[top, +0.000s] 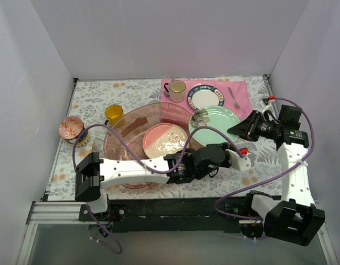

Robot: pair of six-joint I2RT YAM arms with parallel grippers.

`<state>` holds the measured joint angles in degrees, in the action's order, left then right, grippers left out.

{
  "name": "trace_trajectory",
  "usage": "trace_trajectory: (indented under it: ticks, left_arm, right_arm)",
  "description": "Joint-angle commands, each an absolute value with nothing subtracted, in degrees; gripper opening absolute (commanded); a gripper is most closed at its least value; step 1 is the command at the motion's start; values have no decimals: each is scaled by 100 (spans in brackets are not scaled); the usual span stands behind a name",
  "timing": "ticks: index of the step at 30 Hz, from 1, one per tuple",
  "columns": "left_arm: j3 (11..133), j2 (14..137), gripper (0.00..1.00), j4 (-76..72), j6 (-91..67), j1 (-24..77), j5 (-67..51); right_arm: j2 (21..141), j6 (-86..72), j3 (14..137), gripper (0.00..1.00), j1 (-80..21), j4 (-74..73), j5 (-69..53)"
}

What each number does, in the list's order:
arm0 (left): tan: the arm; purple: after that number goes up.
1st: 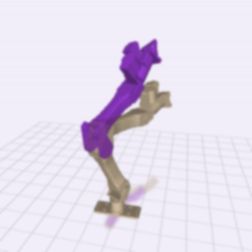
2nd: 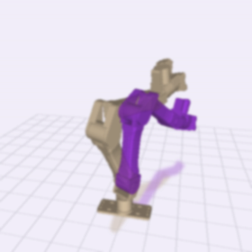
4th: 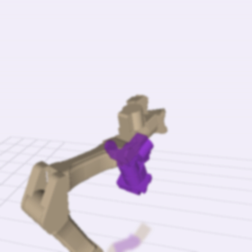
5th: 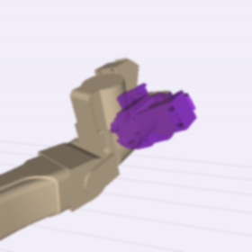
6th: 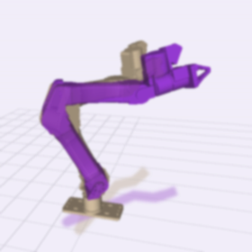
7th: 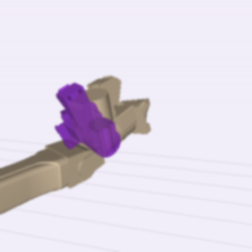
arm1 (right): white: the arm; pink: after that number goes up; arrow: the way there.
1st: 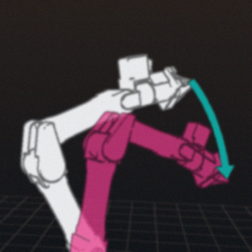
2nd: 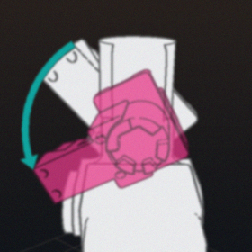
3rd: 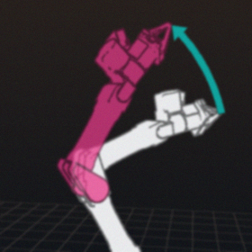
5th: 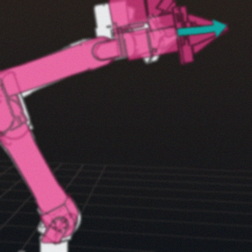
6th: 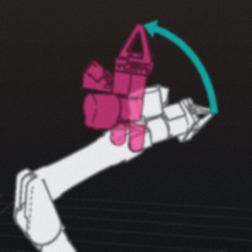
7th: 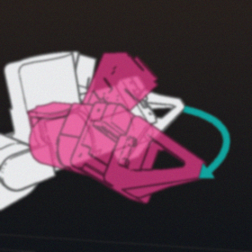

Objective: Place the mixed dishes into the plastic bin
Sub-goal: Pick up the plate at the center of the board.

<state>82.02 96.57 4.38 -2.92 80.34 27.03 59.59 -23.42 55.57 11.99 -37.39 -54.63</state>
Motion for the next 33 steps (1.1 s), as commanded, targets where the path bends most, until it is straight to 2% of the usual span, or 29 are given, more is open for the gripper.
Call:
trace_trajectory:
  ticks: [1,3,5,6,7,8,10,11,12,17,22,27,33]
  left_arm:
    - [8605,9448,0,-299,-44,8103,2901]
    - [8596,9396,0,-299,-341,8095,2761]
    - [8578,9334,2,-255,-640,8104,2620]
    - [8569,9256,10,-229,-998,8095,2480]
    - [8552,9211,42,-211,-1176,8103,2374]
    - [8526,9150,58,-159,-1343,8104,2312]
    - [8499,8992,79,-132,-1912,8095,2084]
    - [8473,8930,95,-106,-2116,8086,2031]
    - [8438,8877,98,-97,-2301,8060,1943]
    - [8148,8280,98,-53,-3768,7683,1214]
    - [7535,7595,98,-79,-5587,6541,-189]
    - [6804,6900,98,-342,-7404,5128,-1290]
    - [6057,6803,98,-684,-8830,4115,-2730]
  right_arm:
    - [5775,-2654,5441,17,1248,-3191,-6029]
    - [5722,-2742,5335,4,1292,-2998,-6143]
    - [5687,-2777,5300,1,1388,-2901,-6187]
    - [5660,-2777,5256,1,1423,-2839,-6266]
    - [5660,-2769,5265,1,1476,-2734,-6293]
    - [5651,-2760,5256,1,1503,-2664,-6310]
    - [5616,-2654,5247,1,1573,-2515,-6363]
    - [5608,-2646,5221,1,1599,-2418,-6459]
    - [5555,-2628,5142,1,1617,-2313,-6486]
    - [5309,-2461,4685,1,1766,-1322,-7327]
    - [5063,-2969,4088,1,1863,-125,-7980]
    - [4957,-2953,4017,1,1898,176,-8147]
    - [4869,-2988,3920,1,1907,307,-8183]
